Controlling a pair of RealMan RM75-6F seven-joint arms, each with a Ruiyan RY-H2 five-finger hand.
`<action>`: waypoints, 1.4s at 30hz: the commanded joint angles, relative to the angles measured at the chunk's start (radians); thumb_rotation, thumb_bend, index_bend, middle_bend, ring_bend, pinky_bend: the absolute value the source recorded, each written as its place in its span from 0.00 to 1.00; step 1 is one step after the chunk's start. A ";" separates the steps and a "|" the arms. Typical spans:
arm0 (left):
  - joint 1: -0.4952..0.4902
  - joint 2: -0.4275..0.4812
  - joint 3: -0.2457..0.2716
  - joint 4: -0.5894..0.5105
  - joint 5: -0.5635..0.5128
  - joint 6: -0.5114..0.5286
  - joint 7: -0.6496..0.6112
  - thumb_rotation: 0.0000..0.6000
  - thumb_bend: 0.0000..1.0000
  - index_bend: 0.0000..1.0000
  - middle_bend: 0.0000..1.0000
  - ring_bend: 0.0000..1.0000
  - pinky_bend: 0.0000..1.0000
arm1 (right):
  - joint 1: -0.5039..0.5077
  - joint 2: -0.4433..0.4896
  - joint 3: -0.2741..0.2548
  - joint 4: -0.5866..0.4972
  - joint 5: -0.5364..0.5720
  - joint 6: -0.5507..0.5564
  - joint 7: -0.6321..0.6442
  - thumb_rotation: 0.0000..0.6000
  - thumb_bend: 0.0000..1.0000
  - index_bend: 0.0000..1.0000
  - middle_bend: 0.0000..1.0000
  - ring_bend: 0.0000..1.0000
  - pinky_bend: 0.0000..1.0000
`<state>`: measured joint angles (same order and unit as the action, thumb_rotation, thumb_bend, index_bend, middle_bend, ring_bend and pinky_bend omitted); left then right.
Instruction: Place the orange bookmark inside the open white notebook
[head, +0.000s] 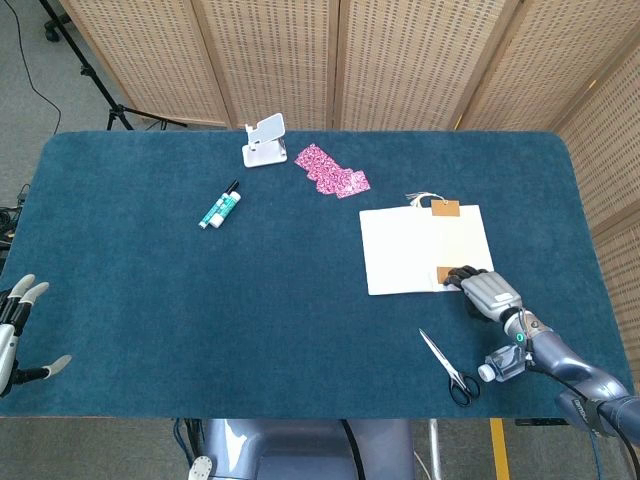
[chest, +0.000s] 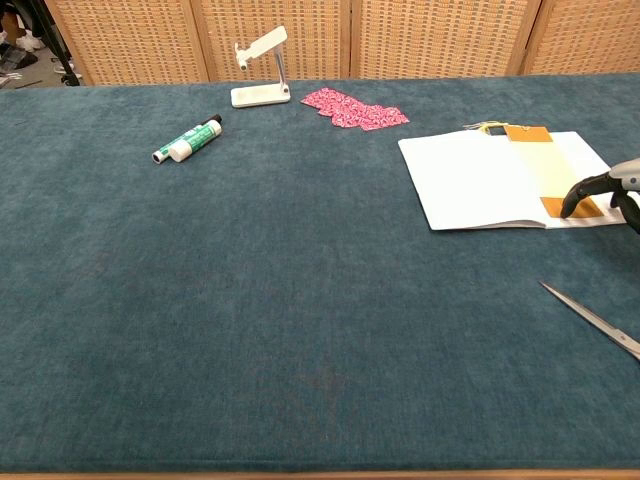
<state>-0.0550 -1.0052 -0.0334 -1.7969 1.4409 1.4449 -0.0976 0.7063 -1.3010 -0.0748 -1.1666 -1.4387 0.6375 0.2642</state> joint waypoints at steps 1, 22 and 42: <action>-0.001 -0.002 0.000 -0.002 -0.001 -0.002 0.004 1.00 0.00 0.00 0.00 0.00 0.00 | -0.003 0.008 -0.009 0.001 -0.017 0.002 0.012 1.00 1.00 0.20 0.18 0.11 0.21; -0.004 -0.005 0.004 -0.006 0.001 -0.006 0.011 1.00 0.00 0.00 0.00 0.00 0.00 | 0.019 0.021 -0.038 -0.029 -0.133 0.048 -0.038 1.00 1.00 0.22 0.19 0.11 0.21; -0.003 -0.001 0.004 0.000 0.003 -0.004 -0.003 1.00 0.00 0.00 0.00 0.00 0.00 | 0.022 0.091 0.018 -0.136 -0.107 0.120 -0.047 1.00 1.00 0.22 0.19 0.11 0.21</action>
<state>-0.0575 -1.0065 -0.0289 -1.7968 1.4438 1.4406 -0.1008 0.7293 -1.2244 -0.0638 -1.2877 -1.5443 0.7472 0.2033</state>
